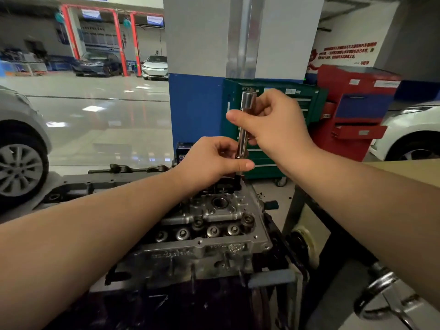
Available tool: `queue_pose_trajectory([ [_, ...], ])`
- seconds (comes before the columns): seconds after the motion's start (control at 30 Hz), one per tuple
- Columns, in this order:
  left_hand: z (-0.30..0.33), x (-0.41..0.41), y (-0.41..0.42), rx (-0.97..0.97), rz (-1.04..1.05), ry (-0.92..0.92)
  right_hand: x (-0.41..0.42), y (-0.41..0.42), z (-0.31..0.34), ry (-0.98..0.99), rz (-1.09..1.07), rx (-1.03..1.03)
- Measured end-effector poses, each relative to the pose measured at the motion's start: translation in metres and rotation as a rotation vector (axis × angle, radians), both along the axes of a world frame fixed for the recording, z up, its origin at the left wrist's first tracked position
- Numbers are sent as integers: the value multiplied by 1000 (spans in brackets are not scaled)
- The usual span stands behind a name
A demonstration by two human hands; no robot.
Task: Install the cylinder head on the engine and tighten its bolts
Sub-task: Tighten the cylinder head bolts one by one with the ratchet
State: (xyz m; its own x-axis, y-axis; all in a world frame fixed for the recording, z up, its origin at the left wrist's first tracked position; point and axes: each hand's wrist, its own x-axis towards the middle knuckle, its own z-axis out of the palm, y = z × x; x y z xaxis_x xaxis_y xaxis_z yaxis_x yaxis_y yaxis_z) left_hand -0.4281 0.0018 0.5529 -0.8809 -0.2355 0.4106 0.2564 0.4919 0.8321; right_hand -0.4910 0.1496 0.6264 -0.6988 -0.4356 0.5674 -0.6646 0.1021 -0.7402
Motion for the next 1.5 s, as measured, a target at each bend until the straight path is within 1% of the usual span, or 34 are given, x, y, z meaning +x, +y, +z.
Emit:
queue_pose_trajectory([
  [0.07, -1, 1, -1, 21, 10, 0, -4, 2, -2, -102, 152, 21],
  [0.13, -1, 4, -3, 50, -35, -16, -10, 8, -3, -178, 333, 83],
  [0.2, -1, 7, -2, 71, -115, -44, -15, 14, -3, -153, 435, 145],
  [0.27, -2, 10, -2, 122, -187, -51, -16, 15, -3, -98, 417, 173],
  [0.33, -3, 13, -1, 191, -198, -42, -11, 13, -4, -85, 340, 146],
  [0.37, -3, 14, 0, 188, -175, -38, -8, 10, -5, -76, 285, 124],
  [0.47, -3, 16, 4, 55, -22, -28, 1, 3, -12, 39, 94, 89],
  [0.53, -1, 15, 6, 30, 50, -12, 5, 2, -13, 48, 63, 66],
  [0.6, -1, 12, 4, -15, 89, 8, 4, 5, -9, -5, 152, 40],
  [0.7, 1, 11, 3, -48, 1, 16, -5, 10, 4, -194, 403, -9],
  [0.73, 2, 12, 3, -40, -43, 6, -8, 11, 9, -201, 454, 10],
  [0.8, 3, 13, 0, -2, -124, -15, -13, 12, 17, -148, 506, 104],
  [0.9, -1, 16, 0, 139, -206, -32, -18, 14, 24, -142, 543, 197],
  [0.97, -3, 17, 4, 203, -207, -25, -17, 13, 26, -150, 493, 177],
  [1.03, -2, 18, 8, 146, -129, 8, -11, 9, 24, -145, 375, 116],
  [1.13, 0, 16, 10, 70, -22, 34, -4, 1, 17, -51, 144, 76],
  [1.17, 1, 16, 10, 54, -3, 28, -3, 0, 15, -30, 109, 74],
  [1.2, 2, 16, 10, 35, 2, 18, -3, 1, 14, -42, 125, 73],
  [1.3, 4, 15, 9, -5, -40, -14, -3, 10, 11, -224, 383, 85],
  [1.33, 3, 15, 9, -2, -67, -20, -4, 12, 12, -250, 433, 105],
  [1.4, 1, 16, 8, 53, -128, -28, -8, 15, 16, -238, 458, 160],
  [1.5, -3, 16, 6, 123, -175, -29, -17, 22, 27, -256, 549, 331],
])
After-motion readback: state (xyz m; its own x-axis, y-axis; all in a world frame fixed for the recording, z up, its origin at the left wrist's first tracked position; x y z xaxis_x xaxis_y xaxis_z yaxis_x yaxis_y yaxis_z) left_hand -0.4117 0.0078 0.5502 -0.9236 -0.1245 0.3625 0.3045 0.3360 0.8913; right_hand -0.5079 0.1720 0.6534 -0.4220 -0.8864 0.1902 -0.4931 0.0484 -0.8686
